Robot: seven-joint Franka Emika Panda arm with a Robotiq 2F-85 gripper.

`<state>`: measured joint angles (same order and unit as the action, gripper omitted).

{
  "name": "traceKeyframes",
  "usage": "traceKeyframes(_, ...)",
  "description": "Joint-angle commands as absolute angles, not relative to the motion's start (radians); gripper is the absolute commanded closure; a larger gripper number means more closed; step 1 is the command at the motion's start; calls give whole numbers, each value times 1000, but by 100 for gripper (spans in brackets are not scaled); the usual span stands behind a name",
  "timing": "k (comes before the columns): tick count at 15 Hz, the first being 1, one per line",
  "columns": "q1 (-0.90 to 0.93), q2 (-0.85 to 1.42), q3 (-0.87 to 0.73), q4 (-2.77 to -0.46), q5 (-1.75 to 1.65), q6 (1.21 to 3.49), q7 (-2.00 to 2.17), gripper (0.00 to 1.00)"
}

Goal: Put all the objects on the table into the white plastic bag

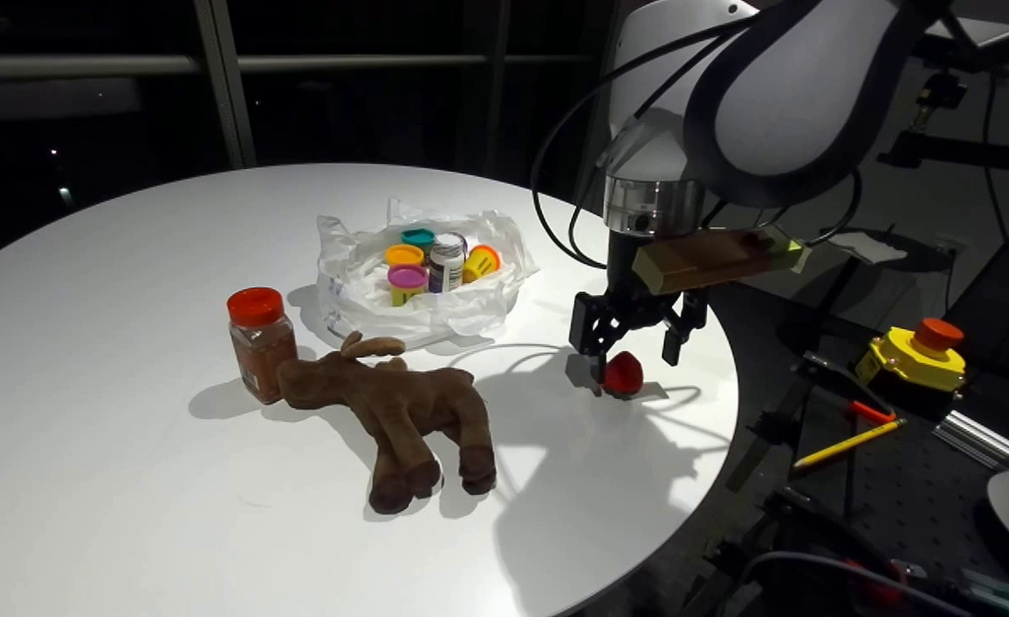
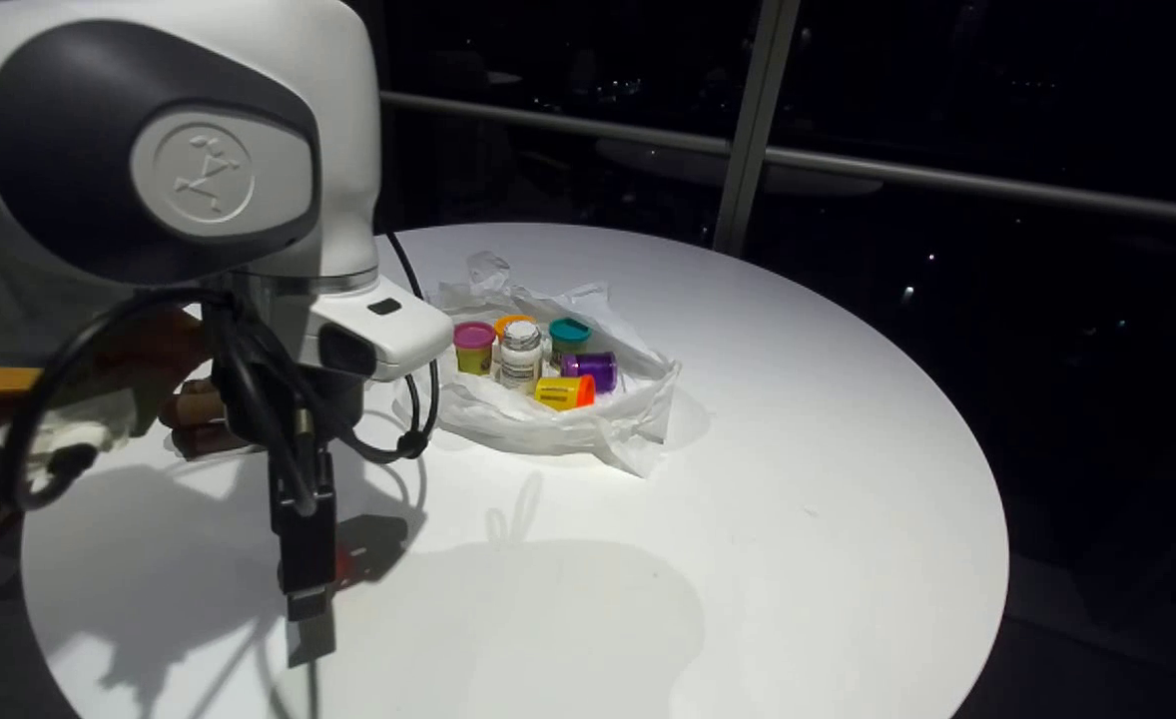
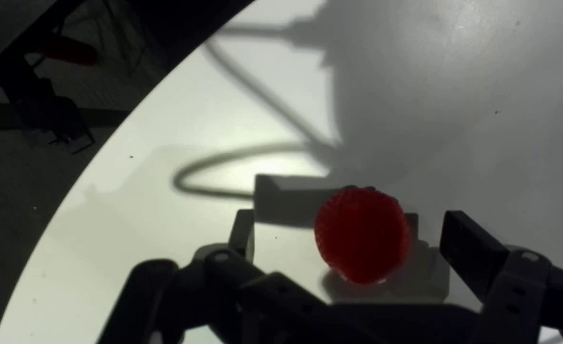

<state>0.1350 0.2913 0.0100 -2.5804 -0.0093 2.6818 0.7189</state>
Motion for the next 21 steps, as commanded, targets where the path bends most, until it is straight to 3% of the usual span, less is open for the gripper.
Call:
traceKeyframes(1, 129, 322, 24, -2559, 36, 2736, 612, 0)
traceKeyframes(4, 123, 338, 30, -2547, 82, 2739, 551, 0)
traceKeyframes(5, 126, 342, 26, -2543, 91, 2738, 539, 25)
traceKeyframes(7, 133, 344, 17, -2542, 103, 2735, 523, 35)
traceKeyframes(12, 138, 350, 9, -2541, 108, 2730, 524, 78)
traceKeyframes(13, 138, 350, 7, -2538, 110, 2728, 529, 82)
traceKeyframes(21, 170, 277, -49, -2373, 98, 2677, 663, 80)
